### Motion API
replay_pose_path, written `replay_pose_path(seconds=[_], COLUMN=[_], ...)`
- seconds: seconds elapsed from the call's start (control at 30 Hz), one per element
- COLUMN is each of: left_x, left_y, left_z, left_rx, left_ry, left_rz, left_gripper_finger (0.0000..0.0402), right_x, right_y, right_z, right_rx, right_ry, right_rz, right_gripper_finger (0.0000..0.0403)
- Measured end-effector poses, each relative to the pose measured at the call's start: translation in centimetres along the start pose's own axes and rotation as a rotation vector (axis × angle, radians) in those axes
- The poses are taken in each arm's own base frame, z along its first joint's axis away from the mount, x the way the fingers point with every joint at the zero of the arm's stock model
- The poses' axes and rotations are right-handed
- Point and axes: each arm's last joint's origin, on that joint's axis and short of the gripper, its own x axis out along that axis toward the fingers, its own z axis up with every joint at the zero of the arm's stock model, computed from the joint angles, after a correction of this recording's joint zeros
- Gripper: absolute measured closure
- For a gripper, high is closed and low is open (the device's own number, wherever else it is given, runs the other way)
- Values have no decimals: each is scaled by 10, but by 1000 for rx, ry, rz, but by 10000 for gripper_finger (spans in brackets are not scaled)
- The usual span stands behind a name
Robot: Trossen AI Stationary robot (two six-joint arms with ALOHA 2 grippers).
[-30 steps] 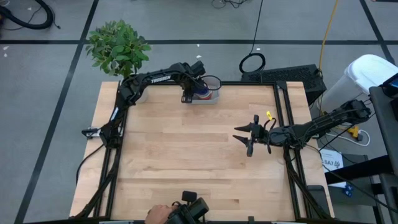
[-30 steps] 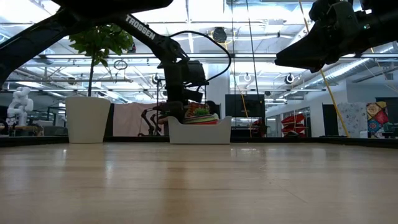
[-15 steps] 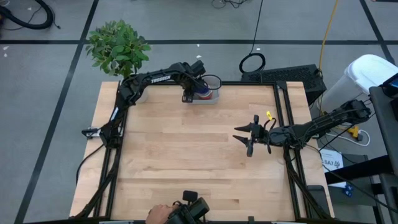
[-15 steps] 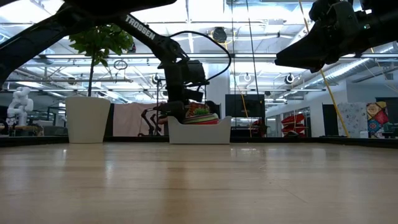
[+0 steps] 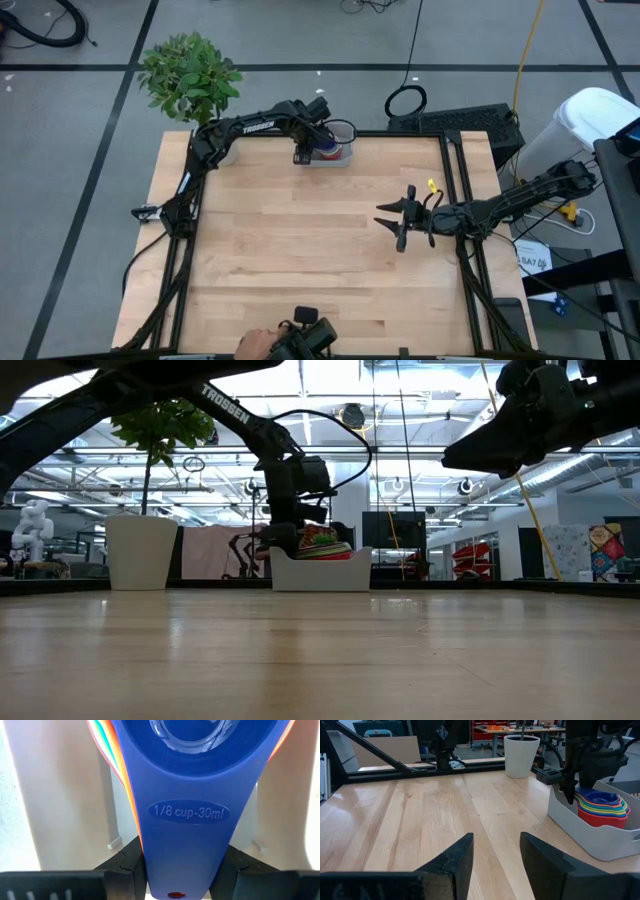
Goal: Nest measuring cups in basket
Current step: Put the stacked measuring cups into the white bin
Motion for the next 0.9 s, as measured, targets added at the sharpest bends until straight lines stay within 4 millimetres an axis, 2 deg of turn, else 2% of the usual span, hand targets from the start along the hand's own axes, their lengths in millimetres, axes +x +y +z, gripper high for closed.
replay_pose_path(seconds=[0.5, 0.7, 0.9], left_x=[0, 0, 0], left_y=[0, 0, -1], left_z=[0, 0, 0], left_rx=[-7, -14, -13], left_ry=[6, 6, 11], left_rz=[5, 7, 12], left_gripper_finger=[257, 228, 262], right_x=[7, 7, 7], right_y=[3, 3, 3], right_z=[-6, -5, -5], right_rx=[8, 8, 11], right_ry=[26, 22, 15], right_rz=[1, 2, 3], right_gripper_finger=[248, 248, 248])
